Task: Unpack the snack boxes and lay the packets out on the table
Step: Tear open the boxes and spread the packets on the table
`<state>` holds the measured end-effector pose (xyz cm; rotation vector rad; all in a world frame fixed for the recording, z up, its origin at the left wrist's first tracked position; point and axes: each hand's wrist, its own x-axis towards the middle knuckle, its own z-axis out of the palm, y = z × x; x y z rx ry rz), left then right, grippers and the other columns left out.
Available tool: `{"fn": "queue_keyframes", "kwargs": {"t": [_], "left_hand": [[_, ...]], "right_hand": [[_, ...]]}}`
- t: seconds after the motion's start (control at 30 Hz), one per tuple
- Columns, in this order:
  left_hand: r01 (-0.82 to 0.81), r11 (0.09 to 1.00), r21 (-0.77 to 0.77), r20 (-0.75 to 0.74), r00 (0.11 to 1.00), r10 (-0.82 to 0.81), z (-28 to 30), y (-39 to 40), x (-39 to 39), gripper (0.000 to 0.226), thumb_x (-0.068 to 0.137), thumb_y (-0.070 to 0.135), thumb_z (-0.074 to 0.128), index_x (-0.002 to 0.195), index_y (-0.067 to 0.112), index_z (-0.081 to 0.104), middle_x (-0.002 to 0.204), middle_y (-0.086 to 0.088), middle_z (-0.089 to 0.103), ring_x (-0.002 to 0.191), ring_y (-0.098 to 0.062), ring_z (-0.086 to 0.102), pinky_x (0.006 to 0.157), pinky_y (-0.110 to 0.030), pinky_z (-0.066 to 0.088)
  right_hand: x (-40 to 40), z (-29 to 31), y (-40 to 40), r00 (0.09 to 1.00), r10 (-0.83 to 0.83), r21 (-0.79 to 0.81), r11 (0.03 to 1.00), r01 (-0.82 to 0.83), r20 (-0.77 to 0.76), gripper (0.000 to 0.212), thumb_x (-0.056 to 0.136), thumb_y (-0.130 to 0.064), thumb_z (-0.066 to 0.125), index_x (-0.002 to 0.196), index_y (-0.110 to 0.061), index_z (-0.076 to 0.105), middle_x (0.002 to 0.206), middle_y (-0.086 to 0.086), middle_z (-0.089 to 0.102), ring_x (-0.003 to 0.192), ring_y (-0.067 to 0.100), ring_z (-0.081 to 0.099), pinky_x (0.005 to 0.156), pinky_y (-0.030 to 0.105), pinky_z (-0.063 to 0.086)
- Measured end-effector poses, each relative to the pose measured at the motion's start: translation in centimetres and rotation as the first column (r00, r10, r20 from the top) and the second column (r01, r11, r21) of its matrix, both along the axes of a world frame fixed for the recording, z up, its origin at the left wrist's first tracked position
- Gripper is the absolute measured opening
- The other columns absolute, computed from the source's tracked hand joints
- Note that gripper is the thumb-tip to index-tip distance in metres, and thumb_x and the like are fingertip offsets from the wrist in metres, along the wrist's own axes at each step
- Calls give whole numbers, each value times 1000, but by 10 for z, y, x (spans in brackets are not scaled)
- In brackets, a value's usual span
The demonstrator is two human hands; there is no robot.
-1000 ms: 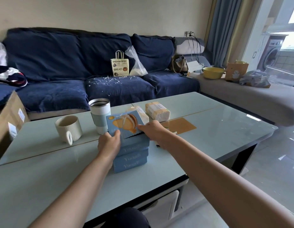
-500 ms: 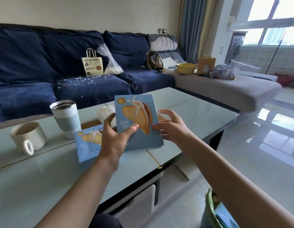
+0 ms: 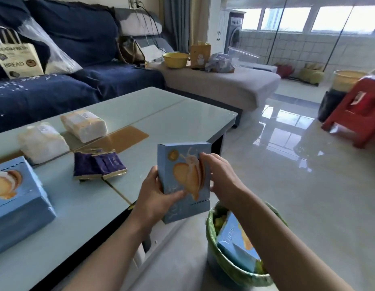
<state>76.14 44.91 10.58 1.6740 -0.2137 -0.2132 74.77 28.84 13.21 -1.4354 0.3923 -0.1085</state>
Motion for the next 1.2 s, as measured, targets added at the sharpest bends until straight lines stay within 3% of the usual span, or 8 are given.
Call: {"fn": "queue_keyframes", "kwargs": {"t": [0.1, 0.27, 0.4, 0.53, 0.77, 1.0, 1.13, 1.2], "left_hand": [[15, 999, -40, -72, 997, -18, -3, -10, 0, 55, 64, 4, 87, 108, 18, 57, 96, -1, 72, 82, -11, 71, 62, -22, 57], [53, 992, -115, -146, 987, -70, 2, -14, 0, 37, 70, 21, 81, 105, 19, 67, 96, -2, 76, 87, -21, 73, 77, -37, 60], [-19, 988, -155, -202, 979, -13, 10, -18, 1, 35, 70, 38, 76, 99, 19, 69, 88, -1, 77, 76, -20, 74, 64, -30, 58], [-72, 988, -140, -213, 976, 41, 11, -22, -3, 41, 61, 41, 78, 94, 20, 68, 83, 0, 77, 70, -17, 73, 56, -25, 56], [-176, 965, -192, -294, 949, 114, 6, -15, 2, 21, 79, 31, 76, 96, 23, 66, 81, 0, 76, 63, -15, 72, 50, -26, 54], [-159, 958, -240, -305, 949, 81, 4, -12, 0, 22, 79, 27, 75, 99, 20, 68, 87, -3, 77, 69, -18, 73, 57, -29, 56], [-75, 983, -166, -296, 955, 23, 6, -8, 2, 25, 77, 18, 77, 100, 14, 70, 93, -9, 76, 71, -20, 73, 61, -29, 57], [-94, 982, -164, -256, 965, 49, 6, -2, 7, 50, 65, 19, 85, 111, 20, 63, 103, -11, 73, 81, -22, 72, 67, -34, 59]], "right_hand": [[-4, 1, -11, 998, 20, 58, 998, -24, 60, 12, 95, -22, 59, 90, -12, 57, 67, 0, 59, 48, 11, 59, 49, 29, 44], [-9, -3, -14, 997, 23, 43, 999, -26, 69, 25, 89, -17, 65, 113, -10, 60, 77, 1, 72, 65, 14, 68, 60, 34, 53], [-7, -6, -10, 999, -10, 54, 999, 8, 38, 30, 87, -18, 68, 114, -13, 58, 101, 13, 72, 81, 21, 69, 76, 42, 55], [-4, -11, -7, 998, -66, 65, 996, 65, 17, 30, 85, -17, 68, 113, -12, 57, 105, 18, 69, 86, 26, 68, 80, 46, 56], [-10, -7, -7, 997, 63, 41, 997, -65, 42, 14, 90, -22, 65, 102, -20, 72, 84, 1, 73, 70, 16, 66, 59, 27, 49], [-13, -6, -7, 996, 58, 68, 996, -62, 68, 20, 94, -18, 60, 109, -10, 71, 84, 5, 72, 68, 17, 65, 57, 26, 52], [-11, -7, -8, 997, 51, -110, 993, -45, 54, 15, 90, -22, 65, 91, -11, 75, 83, 12, 70, 75, 26, 63, 69, 37, 51], [-10, -7, -9, 994, 96, -245, 966, -80, 53, 16, 89, -22, 65, 80, -28, 77, 82, 6, 74, 75, 24, 68, 71, 38, 56]]}}
